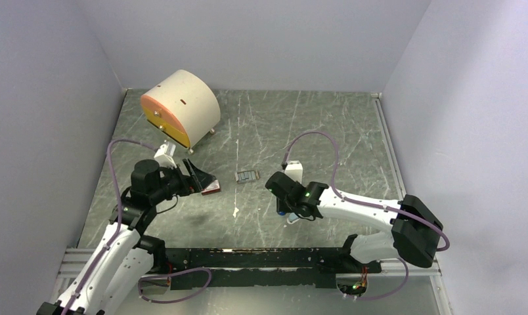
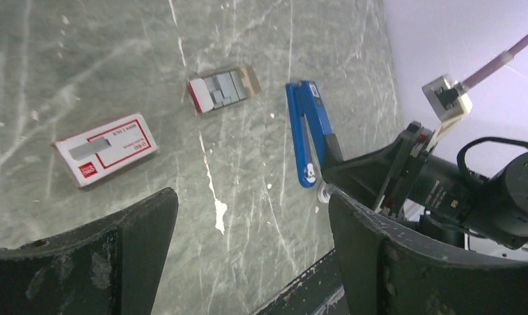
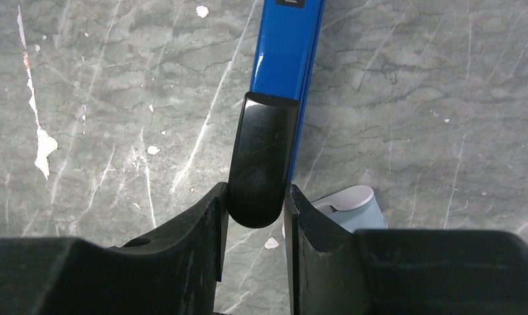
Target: Load the staples into the stapler
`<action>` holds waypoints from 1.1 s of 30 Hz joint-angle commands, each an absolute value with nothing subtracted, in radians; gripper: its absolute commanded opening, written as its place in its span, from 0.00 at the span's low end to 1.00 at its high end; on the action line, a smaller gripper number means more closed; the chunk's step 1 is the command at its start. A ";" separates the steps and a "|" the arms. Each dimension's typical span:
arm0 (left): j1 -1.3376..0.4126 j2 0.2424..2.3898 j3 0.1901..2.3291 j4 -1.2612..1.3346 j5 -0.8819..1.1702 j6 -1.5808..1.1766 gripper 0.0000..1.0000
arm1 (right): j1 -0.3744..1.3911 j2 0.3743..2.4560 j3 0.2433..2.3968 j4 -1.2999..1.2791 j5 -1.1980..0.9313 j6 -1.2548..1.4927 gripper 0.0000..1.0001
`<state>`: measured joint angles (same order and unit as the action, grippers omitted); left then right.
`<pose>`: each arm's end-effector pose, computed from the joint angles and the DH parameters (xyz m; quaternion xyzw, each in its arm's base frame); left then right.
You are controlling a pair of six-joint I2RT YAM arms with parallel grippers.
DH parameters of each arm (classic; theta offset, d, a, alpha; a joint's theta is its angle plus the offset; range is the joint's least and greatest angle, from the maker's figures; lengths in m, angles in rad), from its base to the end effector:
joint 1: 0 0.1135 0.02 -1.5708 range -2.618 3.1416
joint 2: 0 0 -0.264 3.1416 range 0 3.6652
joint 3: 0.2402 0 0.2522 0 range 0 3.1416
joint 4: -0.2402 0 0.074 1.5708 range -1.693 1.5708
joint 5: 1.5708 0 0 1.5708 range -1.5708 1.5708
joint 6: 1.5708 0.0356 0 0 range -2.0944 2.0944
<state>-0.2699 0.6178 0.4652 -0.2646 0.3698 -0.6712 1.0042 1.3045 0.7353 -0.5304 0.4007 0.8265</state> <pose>0.1450 -0.0535 0.2450 -0.0660 0.8274 -0.3804 0.4079 0.1393 0.1931 0.1916 -0.0383 0.9533 0.0634 0.2928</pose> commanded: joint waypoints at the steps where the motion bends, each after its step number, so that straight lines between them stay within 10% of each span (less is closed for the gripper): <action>1: -0.262 0.667 0.403 -0.084 0.510 -0.710 0.90 | 1.006 1.371 0.803 -0.573 0.406 0.883 0.31; 33: -0.850 1.464 0.445 0.667 0.216 -0.991 0.65 | 0.731 1.167 0.670 -0.251 -0.025 0.979 0.16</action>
<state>-0.8402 1.4292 0.4034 0.5255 0.2535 -0.9890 0.7441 1.2018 0.6838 -0.3462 0.0448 0.9615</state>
